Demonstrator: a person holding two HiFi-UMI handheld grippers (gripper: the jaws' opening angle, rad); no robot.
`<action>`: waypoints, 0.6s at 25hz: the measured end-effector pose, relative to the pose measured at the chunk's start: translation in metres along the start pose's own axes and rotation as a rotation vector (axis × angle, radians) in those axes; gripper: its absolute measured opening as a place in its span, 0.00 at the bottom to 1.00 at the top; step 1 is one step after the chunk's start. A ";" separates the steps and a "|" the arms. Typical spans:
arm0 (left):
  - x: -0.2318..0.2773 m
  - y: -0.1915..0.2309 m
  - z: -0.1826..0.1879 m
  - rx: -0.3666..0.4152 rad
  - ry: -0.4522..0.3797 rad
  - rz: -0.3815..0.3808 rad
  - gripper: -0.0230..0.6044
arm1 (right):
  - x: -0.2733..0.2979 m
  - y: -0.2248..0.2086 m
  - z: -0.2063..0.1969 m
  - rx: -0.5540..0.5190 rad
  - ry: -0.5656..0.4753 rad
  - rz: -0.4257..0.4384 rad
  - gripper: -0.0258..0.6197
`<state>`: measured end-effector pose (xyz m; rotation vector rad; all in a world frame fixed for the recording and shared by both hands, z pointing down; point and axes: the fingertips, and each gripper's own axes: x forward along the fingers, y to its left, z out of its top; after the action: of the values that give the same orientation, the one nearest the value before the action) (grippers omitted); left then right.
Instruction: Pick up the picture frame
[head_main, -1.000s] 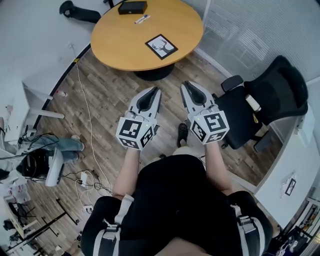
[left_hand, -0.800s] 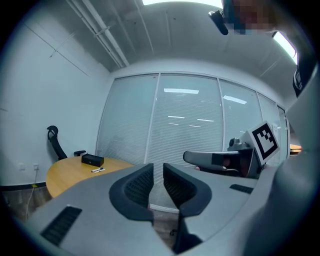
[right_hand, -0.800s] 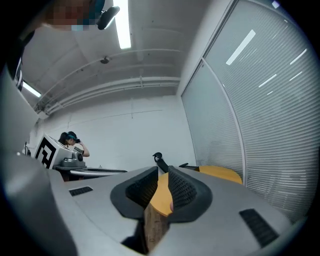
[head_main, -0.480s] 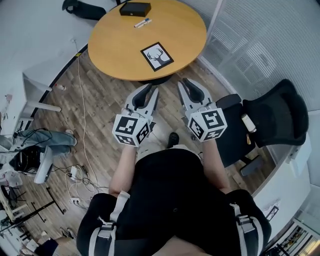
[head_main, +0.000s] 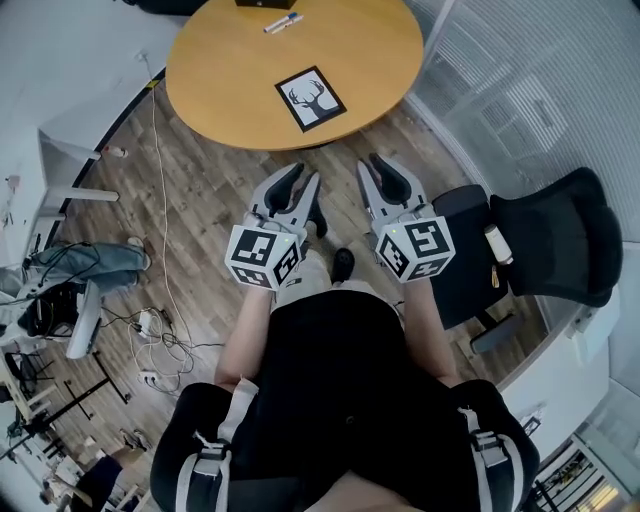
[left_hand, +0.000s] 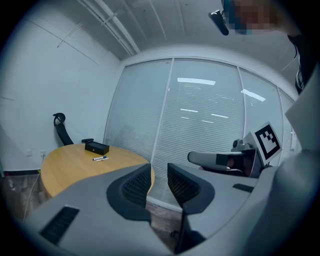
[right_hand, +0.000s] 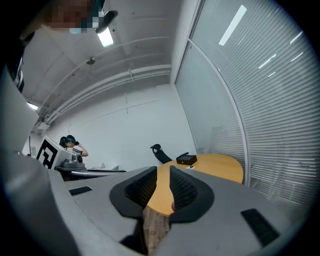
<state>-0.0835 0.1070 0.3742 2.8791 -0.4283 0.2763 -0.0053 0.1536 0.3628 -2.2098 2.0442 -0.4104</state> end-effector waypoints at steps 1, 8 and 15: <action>0.007 0.007 -0.001 -0.005 0.004 0.005 0.21 | 0.007 -0.005 -0.002 0.004 0.006 0.001 0.16; 0.077 0.067 0.007 -0.057 0.011 0.039 0.21 | 0.085 -0.046 0.006 -0.004 0.051 0.026 0.16; 0.154 0.145 0.047 -0.076 -0.025 0.089 0.22 | 0.190 -0.085 0.055 -0.080 0.059 0.068 0.17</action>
<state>0.0237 -0.0808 0.3894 2.7964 -0.5600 0.2330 0.1022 -0.0330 0.3560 -2.1905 2.1957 -0.3986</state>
